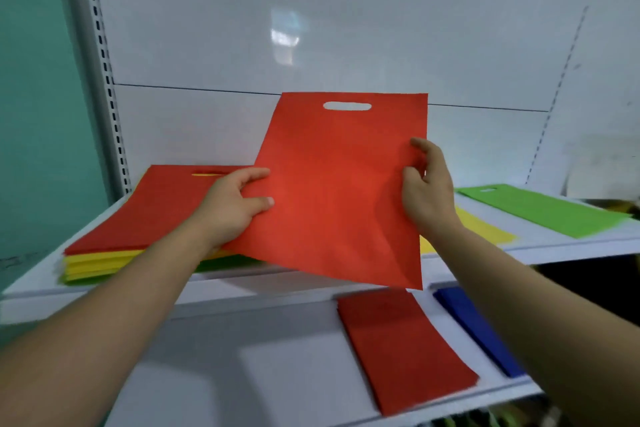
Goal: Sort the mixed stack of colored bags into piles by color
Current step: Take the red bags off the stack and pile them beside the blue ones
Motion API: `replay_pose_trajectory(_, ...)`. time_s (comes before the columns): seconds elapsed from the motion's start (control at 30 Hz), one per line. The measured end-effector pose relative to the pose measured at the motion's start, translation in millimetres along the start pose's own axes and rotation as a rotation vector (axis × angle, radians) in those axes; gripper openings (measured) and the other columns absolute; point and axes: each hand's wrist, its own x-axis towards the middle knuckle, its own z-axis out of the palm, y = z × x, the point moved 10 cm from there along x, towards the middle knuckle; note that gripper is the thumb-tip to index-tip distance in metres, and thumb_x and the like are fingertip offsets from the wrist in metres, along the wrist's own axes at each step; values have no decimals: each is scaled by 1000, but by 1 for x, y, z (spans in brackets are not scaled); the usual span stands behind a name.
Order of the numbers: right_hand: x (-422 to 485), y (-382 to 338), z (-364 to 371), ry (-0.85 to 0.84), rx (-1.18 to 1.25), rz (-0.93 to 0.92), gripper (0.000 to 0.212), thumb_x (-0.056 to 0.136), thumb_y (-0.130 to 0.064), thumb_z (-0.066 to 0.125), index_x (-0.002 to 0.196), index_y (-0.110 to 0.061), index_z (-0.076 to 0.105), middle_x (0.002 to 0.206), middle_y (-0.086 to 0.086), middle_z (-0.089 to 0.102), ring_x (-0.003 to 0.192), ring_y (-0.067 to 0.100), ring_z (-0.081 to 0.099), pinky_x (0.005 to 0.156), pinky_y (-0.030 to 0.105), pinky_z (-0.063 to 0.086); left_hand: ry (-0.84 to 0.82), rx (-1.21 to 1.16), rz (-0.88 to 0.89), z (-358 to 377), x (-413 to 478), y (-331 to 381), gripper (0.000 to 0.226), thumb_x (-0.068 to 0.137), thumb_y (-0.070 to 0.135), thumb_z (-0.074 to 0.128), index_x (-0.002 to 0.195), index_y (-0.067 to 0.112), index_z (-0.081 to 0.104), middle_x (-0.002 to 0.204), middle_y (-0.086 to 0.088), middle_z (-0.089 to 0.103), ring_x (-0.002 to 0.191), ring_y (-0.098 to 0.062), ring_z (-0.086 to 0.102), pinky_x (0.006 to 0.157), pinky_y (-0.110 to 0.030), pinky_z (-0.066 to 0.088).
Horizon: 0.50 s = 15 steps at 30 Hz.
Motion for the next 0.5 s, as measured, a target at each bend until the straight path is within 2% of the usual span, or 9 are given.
replay_pose_trajectory(0.1, -3, 23, -51, 26, -70, 18, 42, 95, -23, 54, 135, -25, 46, 114, -15, 50, 93, 4, 47, 84, 15, 33, -12, 89, 67, 47, -15, 18, 54, 82, -1, 67, 132, 15, 52, 121, 0, 56, 101, -12, 56, 75, -9, 44)
replay_pose_trajectory(0.2, -7, 49, -104, 39, -132, 27, 44, 94, -24, 57, 137, -21, 46, 117, -13, 50, 94, 5, 47, 80, 9, 30, -31, 145, 92, 100, -34, 32, 57, 83, 2, 68, 136, 14, 49, 128, -2, 55, 107, -10, 53, 88, -16, 40)
replay_pose_trajectory(0.33, -12, 96, -168, 10, -171, 81, 45, 94, -24, 56, 138, -19, 46, 123, -8, 53, 102, 4, 48, 83, 7, 29, -40, 192, 74, 172, -68, 45, 59, 84, 7, 67, 138, 16, 47, 134, -2, 53, 107, -6, 49, 88, -13, 35)
replay_pose_trajectory(0.43, -15, 133, -213, -31, -186, 109, 47, 95, -27, 56, 139, -21, 44, 134, -4, 53, 116, 11, 51, 91, 12, 30, -33, 198, 59, 227, -95, 53, 60, 84, 5, 67, 139, 15, 46, 137, -4, 51, 107, -5, 46, 86, -9, 32)
replay_pose_trajectory(0.5, -18, 158, -240, -69, -198, 129, 47, 95, -28, 55, 140, -21, 44, 135, -2, 54, 119, 15, 51, 91, 12, 30, -10, 182, 26, 260, -112, 55, 60, 83, 2, 67, 138, 12, 46, 137, -6, 50, 108, -6, 44, 82, -3, 30)
